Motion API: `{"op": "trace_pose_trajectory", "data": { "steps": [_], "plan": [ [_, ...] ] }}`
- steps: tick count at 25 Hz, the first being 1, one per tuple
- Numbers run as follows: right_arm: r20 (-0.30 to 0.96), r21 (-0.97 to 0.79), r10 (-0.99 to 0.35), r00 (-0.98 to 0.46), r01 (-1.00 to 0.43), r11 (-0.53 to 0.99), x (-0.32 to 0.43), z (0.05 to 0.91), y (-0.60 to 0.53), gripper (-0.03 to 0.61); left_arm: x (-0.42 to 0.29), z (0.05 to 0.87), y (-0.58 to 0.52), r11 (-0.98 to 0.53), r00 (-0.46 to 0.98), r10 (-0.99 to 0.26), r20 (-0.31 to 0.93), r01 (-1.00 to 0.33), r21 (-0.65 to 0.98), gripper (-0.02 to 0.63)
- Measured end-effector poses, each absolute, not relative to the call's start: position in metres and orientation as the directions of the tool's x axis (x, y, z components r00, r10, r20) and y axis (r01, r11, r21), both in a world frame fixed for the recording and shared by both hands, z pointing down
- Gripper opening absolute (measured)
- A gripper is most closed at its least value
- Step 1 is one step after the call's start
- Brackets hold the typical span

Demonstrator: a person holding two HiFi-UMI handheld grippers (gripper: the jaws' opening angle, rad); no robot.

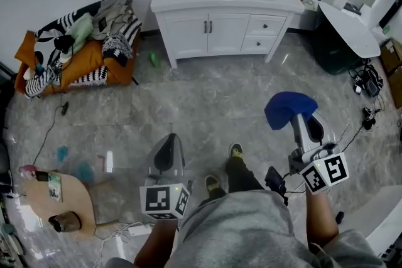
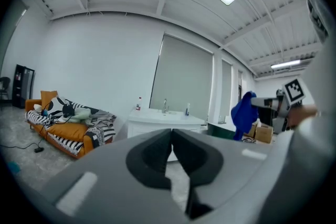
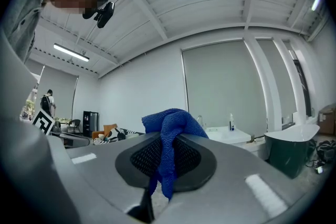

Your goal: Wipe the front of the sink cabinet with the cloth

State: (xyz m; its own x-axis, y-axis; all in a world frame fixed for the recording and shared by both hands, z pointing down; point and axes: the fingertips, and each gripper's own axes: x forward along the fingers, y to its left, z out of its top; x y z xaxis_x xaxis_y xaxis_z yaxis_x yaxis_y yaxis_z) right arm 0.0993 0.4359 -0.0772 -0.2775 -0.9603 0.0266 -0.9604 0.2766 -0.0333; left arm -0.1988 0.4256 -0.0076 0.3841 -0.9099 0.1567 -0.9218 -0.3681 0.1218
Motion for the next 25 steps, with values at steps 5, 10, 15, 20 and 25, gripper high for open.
{"op": "trace_pose_trajectory", "data": {
  "steps": [5, 10, 15, 20, 25],
  "plan": [
    [0.016, -0.05, -0.952, -0.307, -0.951, 0.306, 0.09, -0.07, 0.427, 0.032, -0.195, -0.012, 0.417, -0.37, 0.381, -0.914, 0.136, -0.923, 0.102, 0.012],
    [0.0, -0.071, -0.945, -0.326, -0.943, 0.325, 0.083, -0.059, 0.408, 0.032, -0.189, -0.01, 0.399, -0.374, 0.384, -0.914, 0.132, -0.923, 0.089, 0.012],
    [0.001, -0.098, -0.943, -0.333, -0.938, 0.331, 0.093, -0.045, 0.368, 0.032, -0.171, -0.005, 0.36, -0.392, 0.398, -0.906, 0.142, -0.917, 0.068, 0.012],
    [0.016, -0.112, -0.938, -0.347, -0.933, 0.343, 0.101, -0.035, 0.314, 0.032, -0.152, -0.003, 0.307, -0.408, 0.412, -0.899, 0.15, -0.911, 0.06, 0.012],
    [0.046, -0.113, -0.933, -0.357, -0.93, 0.35, 0.11, -0.025, 0.269, 0.032, -0.144, 0.006, 0.26, -0.402, 0.406, -0.898, 0.171, -0.914, 0.061, 0.012]
  ]
}}
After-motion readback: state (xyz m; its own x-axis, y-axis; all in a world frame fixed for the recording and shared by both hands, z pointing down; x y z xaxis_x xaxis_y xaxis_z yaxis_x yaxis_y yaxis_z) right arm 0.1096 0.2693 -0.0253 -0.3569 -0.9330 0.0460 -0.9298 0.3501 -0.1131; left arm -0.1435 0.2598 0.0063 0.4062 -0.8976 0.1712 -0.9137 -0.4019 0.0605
